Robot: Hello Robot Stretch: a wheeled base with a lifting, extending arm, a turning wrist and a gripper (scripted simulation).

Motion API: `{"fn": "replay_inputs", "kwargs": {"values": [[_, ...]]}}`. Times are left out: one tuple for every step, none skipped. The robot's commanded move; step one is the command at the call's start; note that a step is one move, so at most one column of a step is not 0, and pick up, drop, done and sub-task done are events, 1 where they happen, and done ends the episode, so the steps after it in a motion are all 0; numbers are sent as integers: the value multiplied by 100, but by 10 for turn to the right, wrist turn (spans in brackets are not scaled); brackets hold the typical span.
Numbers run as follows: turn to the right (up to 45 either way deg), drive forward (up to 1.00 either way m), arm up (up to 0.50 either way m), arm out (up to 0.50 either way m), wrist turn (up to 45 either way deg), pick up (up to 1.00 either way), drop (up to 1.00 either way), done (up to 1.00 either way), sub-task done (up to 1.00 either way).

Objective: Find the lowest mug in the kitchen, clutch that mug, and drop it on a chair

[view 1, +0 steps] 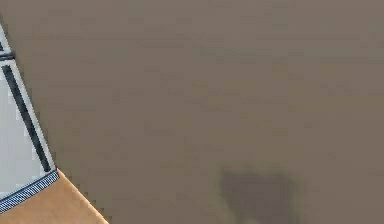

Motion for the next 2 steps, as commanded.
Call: {"fn": "replay_inputs", "kwargs": {"values": [[-450, 0, 0, 0, 0, 0, 0, 0, 0], [-450, 0, 0, 0, 0, 0, 0, 0, 0]]}}
